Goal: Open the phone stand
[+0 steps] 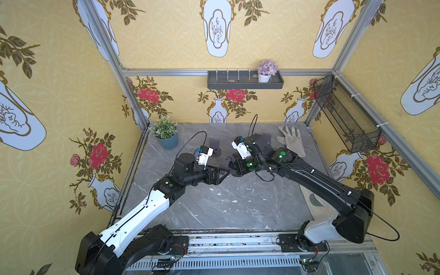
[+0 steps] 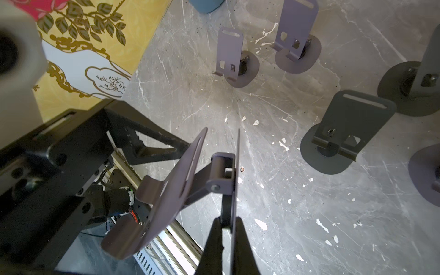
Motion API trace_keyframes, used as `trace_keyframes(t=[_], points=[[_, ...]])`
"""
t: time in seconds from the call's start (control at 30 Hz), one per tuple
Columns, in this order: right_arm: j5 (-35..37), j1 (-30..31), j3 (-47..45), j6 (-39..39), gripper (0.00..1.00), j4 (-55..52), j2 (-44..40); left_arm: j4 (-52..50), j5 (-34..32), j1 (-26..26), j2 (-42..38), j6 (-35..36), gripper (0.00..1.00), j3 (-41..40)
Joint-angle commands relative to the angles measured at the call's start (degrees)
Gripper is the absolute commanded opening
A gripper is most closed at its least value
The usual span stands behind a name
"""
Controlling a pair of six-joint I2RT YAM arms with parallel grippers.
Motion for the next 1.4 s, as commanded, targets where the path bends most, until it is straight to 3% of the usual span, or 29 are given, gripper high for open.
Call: trace_keyframes(t=[0.0,0.27,0.53,0.83,1.0,1.27,1.37], points=[[0.3,0.2,-0.1,-0.8,0.03,0.5,0.1,1.1,1.2,0.1,1.0,2.1,0.99,1.1],[0.3,0.5,0.2,-1.4,0.04,0.6,0.3,0.6,2.5,0.1,4.7,4.0,0.99,3.8],[0.0,0.9,0.2,-1.3,0.04,0.8,0.6,2.1,4.0,0.1,6.9,4.4,0.85,4.5],[0.1,1.1,-0.1,-1.4,0.04,1.0,0.7,2.7,3.1,1.8,7.5,4.6,0.79,5.2],[0.3,1.2,0.0,-1.5,0.04,1.1,1.0,2.8,3.5,2.2,8.1,4.7,0.68,5.2],[1.2,1.1,0.2,-1.3,0.04,1.4,1.2,3.7,5.4,2.5,9.0,4.2,0.35,4.8],[1.9,1.0,0.3,-1.0,0.04,1.4,1.3,3.7,5.7,2.5,9.1,4.2,0.34,4.7]])
